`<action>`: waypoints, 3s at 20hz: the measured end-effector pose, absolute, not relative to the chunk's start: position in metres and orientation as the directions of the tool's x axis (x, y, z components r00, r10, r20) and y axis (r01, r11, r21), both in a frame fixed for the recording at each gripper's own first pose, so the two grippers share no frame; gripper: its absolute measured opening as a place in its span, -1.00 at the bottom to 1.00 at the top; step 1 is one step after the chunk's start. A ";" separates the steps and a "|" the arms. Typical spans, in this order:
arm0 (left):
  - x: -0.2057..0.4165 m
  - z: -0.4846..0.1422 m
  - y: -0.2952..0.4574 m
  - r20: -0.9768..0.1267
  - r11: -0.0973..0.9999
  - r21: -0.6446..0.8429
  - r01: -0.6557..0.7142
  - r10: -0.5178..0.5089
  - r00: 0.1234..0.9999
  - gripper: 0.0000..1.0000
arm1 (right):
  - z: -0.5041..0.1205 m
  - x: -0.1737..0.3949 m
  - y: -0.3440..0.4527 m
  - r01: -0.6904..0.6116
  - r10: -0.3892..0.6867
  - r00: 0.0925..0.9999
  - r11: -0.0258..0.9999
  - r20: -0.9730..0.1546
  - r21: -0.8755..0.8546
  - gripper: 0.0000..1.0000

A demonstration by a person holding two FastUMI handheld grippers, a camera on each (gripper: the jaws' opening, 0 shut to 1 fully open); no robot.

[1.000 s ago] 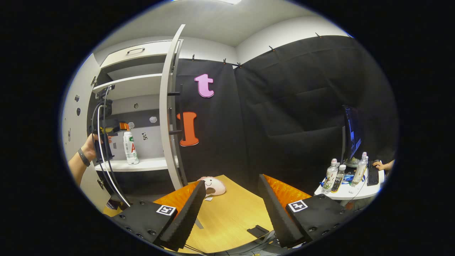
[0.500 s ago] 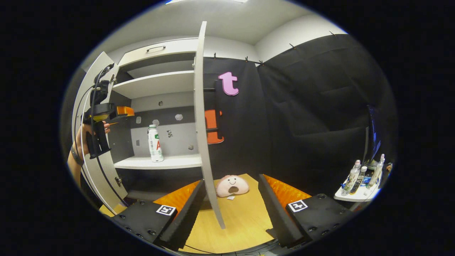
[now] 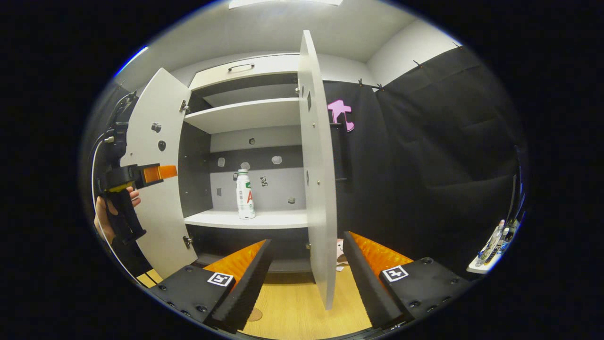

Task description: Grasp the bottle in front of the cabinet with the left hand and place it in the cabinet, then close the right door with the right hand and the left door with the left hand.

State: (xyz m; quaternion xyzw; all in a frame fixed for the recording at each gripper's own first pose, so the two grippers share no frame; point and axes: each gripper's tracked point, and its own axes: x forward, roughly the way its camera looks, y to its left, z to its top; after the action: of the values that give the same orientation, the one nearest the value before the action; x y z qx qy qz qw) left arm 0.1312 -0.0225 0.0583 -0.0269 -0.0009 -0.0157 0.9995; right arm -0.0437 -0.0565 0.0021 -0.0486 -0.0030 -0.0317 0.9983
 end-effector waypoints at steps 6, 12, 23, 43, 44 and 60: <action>0.082 0.024 -0.007 -0.034 0.992 -0.127 0.015 -0.020 0.999 0.89 | -0.005 -0.035 -0.022 -0.033 0.032 0.999 0.994 -0.014 -0.103 0.79; 0.045 -0.006 -0.001 -0.059 0.988 -0.157 0.004 -0.013 0.998 0.89 | -0.013 -0.029 -0.003 -0.078 0.076 0.997 0.994 -0.029 -0.080 0.97; 0.004 -0.029 -0.033 -0.062 0.981 -0.184 0.052 -0.065 0.996 0.89 | -0.003 -0.031 0.005 -0.116 0.116 0.993 0.993 -0.003 -0.007 0.97; -0.014 -0.035 -0.018 -0.092 0.978 -0.205 0.024 -0.044 0.995 0.90 | 0.170 0.021 -0.194 0.247 -0.235 0.950 0.969 0.205 -0.034 0.96; -0.015 -0.035 -0.017 -0.093 0.979 -0.203 0.018 -0.038 0.995 0.89 | 0.174 0.024 -0.193 0.245 -0.230 0.950 0.969 0.211 -0.046 0.96; -0.004 -0.033 -0.023 -0.076 0.972 -0.235 0.030 -0.049 0.996 0.89 | 0.165 0.039 -0.174 0.198 -0.182 0.965 0.978 0.191 -0.070 0.92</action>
State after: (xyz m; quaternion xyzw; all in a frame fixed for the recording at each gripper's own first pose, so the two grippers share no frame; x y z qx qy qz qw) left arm -0.0045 -0.0226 -0.0326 -0.1175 0.0405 -0.0200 0.9920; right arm 0.0388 -0.1741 0.1654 -0.0442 -0.0921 -0.0959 0.9901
